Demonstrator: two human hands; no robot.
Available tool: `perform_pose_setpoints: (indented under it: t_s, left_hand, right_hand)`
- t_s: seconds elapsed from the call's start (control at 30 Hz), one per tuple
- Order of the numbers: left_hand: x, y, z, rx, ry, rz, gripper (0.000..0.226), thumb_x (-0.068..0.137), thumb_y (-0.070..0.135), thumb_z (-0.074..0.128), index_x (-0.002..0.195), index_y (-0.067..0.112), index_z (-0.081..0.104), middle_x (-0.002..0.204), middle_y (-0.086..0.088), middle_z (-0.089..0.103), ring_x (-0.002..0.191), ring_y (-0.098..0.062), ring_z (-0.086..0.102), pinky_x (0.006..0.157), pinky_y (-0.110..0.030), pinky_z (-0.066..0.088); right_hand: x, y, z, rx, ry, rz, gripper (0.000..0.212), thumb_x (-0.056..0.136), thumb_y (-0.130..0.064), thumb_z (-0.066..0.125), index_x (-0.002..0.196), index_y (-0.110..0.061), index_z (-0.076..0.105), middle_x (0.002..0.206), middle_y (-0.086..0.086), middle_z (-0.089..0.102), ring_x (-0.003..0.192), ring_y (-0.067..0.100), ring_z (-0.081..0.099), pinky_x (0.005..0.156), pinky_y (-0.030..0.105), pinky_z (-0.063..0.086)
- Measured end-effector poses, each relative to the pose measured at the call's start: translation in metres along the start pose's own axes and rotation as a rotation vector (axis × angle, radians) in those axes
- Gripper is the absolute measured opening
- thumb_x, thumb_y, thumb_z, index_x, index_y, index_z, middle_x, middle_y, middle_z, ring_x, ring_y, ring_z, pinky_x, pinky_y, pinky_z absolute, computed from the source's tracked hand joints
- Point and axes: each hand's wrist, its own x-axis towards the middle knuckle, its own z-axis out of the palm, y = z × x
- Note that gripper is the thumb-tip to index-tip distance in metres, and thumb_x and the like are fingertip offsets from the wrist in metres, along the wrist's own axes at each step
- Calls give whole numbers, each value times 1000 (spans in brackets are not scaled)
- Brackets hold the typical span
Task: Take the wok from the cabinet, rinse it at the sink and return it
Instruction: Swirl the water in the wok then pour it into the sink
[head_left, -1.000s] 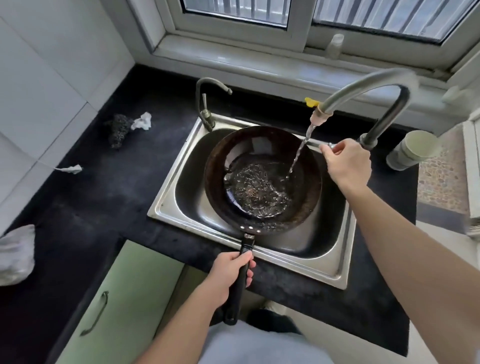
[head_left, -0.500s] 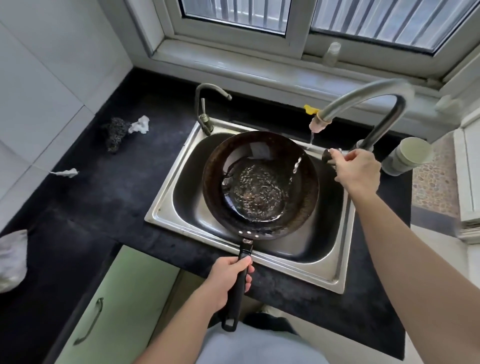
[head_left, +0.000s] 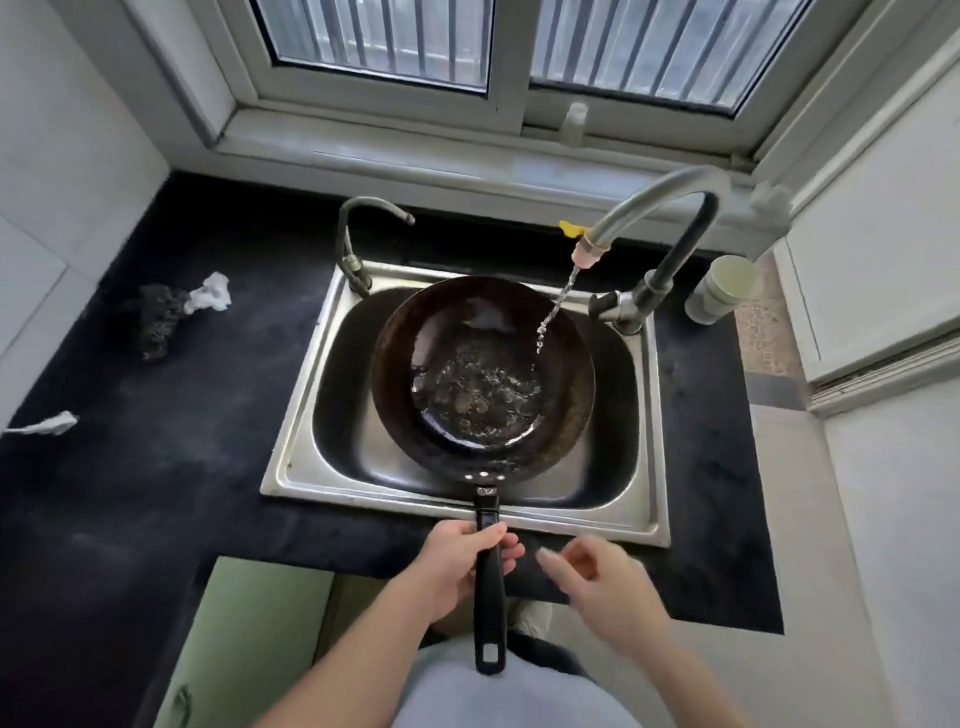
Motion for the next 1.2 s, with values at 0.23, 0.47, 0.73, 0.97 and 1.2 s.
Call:
perform_pose_setpoints:
  t_s: [0.23, 0.47, 0.73, 0.97, 1.2]
  left_hand:
    - [3, 4, -6, 109, -59, -21, 23, 94, 11, 64, 107, -8, 68, 106, -21, 74, 100, -27, 72, 79, -31, 60]
    - [12, 6, -14, 161, -100, -72, 23, 91, 15, 67, 104, -4, 71, 104, -17, 76, 103, -31, 71, 83, -37, 58]
    - [12, 5, -18, 172, -139, -51, 22, 91, 15, 67, 104, -2, 74, 106, -17, 76, 97, -28, 71, 94, -43, 54]
    - [-7, -1, -16, -26, -143, -5, 21, 96, 15, 58, 98, -3, 69, 92, -17, 73, 83, -25, 69, 79, -35, 56]
    - [-16, -5, -20, -213, -173, 12, 18, 94, 5, 59, 107, -5, 66, 88, -12, 67, 80, -20, 63, 83, -34, 54]
  right_hand:
    - [-2, 0, 70, 236, -208, 137, 50, 79, -71, 56, 79, -21, 63, 67, -11, 64, 68, 12, 60, 73, 36, 50]
    - [11, -30, 89, 822, -232, 251, 17, 98, -18, 59, 102, -5, 69, 76, 7, 70, 65, 17, 67, 61, 34, 55]
    - [9, -34, 119, 565, 125, 107, 12, 100, -26, 54, 97, -22, 64, 72, -3, 66, 55, 5, 57, 50, 22, 45]
    - [1, -32, 124, 512, 203, 52, 29, 99, -37, 54, 72, -24, 57, 57, -3, 60, 45, 7, 53, 49, 31, 43]
    - [-6, -33, 122, 540, 152, 25, 37, 99, -44, 51, 74, -18, 57, 50, -2, 59, 43, 9, 53, 46, 28, 42]
